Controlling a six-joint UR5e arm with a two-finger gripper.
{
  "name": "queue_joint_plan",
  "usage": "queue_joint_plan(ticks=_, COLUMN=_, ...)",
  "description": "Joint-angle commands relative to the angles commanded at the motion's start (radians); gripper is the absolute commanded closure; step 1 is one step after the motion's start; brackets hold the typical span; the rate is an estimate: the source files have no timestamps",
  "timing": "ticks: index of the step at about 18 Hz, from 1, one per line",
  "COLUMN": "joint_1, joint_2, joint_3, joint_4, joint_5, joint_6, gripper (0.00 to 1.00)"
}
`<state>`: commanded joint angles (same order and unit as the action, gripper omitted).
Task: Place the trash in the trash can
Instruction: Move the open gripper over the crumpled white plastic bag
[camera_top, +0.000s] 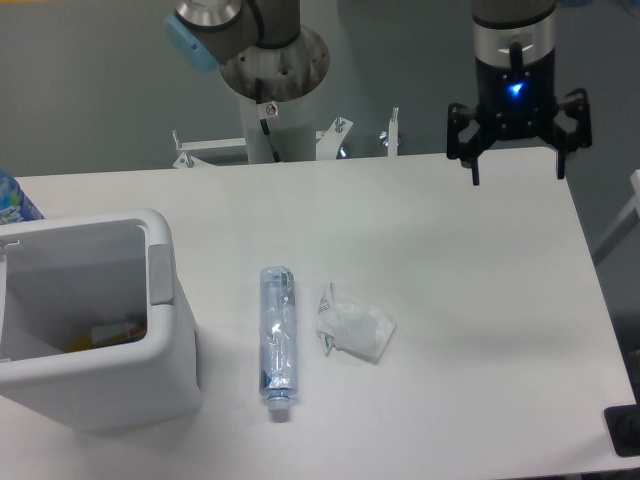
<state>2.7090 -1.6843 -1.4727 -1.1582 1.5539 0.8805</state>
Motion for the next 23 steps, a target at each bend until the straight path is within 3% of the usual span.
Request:
queue_joint_plan(ticks=11, joint_1=-0.012, joint_2=-0.029, joint_3=-0.038, joint_4=0.0, joint_5=0.0, joint_6=-0.011, gripper=0.0)
queue_joint_plan(ticks=14, joint_1=-0.034, joint_2=-0.038, joint_3=-0.092, joint_4=0.005, joint_5=0.0, joint_6=-0.105, gripper=0.0)
queue_joint_plan(ticks=18, joint_1=-0.083, joint_2=-0.086, joint_3=-0.1, joint_4=0.028, joint_5=-0.012, joint_6=-0.23, gripper=0.0)
queue_joint_plan(ticks=23, joint_1=-0.114, joint_2=-0.141, joint_3=-0.123, joint_4=0.028, joint_5=-0.175, joint_6=-0.346, gripper=0.0)
